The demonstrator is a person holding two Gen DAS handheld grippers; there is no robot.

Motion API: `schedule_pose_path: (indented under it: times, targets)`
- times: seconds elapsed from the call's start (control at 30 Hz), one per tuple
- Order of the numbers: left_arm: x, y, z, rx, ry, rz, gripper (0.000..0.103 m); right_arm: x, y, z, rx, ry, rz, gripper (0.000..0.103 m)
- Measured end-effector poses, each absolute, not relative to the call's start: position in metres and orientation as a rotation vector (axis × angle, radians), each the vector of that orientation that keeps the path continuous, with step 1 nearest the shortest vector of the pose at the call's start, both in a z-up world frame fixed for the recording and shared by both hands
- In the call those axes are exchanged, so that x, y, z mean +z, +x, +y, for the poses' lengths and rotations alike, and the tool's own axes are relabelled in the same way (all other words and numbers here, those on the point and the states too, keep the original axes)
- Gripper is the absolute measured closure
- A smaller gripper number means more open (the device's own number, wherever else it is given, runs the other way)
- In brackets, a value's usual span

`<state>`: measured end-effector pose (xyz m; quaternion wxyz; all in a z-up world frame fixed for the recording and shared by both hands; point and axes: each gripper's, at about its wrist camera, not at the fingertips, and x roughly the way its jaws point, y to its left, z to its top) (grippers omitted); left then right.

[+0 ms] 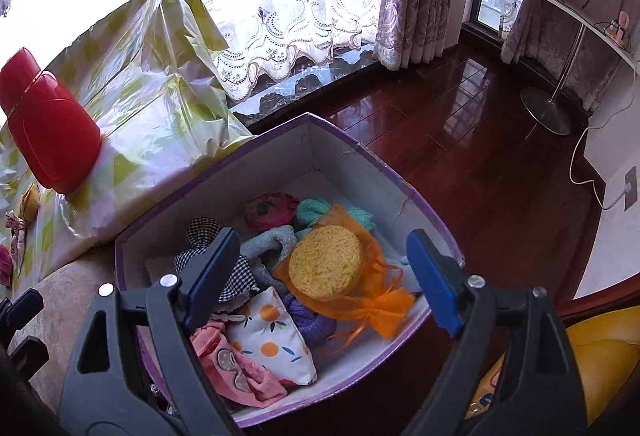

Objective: Organize soft objects
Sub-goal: 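Move both open grippers back over the bed toward the remaining items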

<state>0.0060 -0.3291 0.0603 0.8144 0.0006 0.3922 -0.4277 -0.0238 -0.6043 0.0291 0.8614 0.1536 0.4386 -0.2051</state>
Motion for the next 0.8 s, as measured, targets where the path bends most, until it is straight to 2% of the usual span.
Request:
schedule_pose_path:
  times: [0.4, 0.8]
  targets:
    - [0.058, 0.029, -0.281, -0.671, -0.028, 0.830, 0.046, 0.030, -0.008, -0.559, -0.319, 0.292, 0.927, 0.016]
    - [0.042, 0.067, -0.189, -0.232, -0.075, 0.907, 0.046, 0.029, 0.026, -0.452, -0.073, 0.205, 0.957, 0.016]
